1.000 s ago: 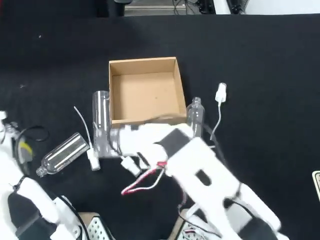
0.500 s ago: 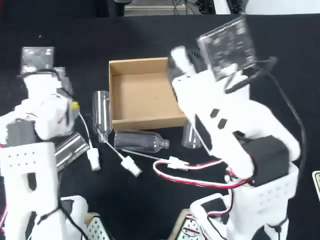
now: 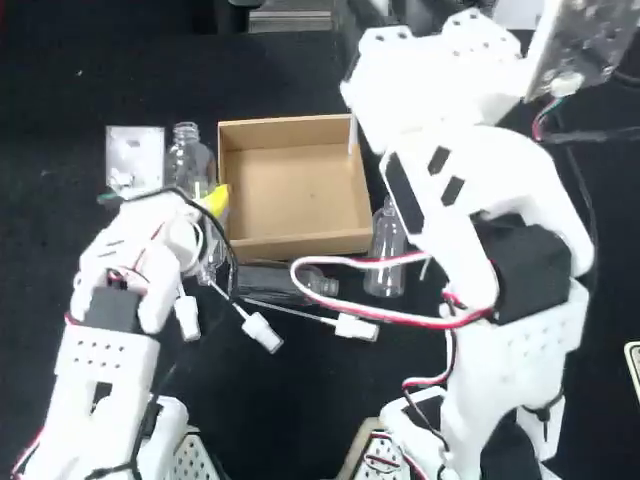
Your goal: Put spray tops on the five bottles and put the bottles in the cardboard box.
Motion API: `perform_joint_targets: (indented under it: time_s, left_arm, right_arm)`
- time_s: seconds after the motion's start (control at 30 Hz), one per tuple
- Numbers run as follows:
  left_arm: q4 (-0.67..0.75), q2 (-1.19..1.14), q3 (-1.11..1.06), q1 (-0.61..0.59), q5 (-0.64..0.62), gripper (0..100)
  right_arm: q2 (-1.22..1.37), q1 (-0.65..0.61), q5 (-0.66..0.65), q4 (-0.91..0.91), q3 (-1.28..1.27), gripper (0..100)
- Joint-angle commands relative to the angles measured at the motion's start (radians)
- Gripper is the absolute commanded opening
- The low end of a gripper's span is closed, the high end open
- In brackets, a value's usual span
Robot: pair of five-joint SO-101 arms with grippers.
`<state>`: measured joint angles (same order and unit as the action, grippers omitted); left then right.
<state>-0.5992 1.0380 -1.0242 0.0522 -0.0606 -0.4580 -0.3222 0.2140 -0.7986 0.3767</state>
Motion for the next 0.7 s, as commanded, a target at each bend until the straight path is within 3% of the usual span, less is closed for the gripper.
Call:
perform_joint_targets:
  time_s: [0.0,0.17,0.37,0.53,0.67]
  left_arm:
    - [0.224,0.123,-0.114,0.019,-0.009,3]
    - [0.377,0.336,-0.297,0.021,-0.015,3]
    - [0.428,0.583,-0.453,0.022,-0.017,3]
    - [0.425,0.756,-0.565,0.142,-0.014,3]
    - [0.427,0.787,-0.618,0.249,-0.009,3]
  right_arm:
    - [0.025,0.012,0.02,0.101,0.045,1.1]
    - [0.038,-0.063,0.02,0.133,0.054,1.1]
    - [0.048,-0.226,0.008,0.264,0.044,1.1]
    - [0.082,-0.316,-0.15,0.279,0.03,1.1]
    - [0.117,-0.373,-0.176,0.279,0.035,1.1]
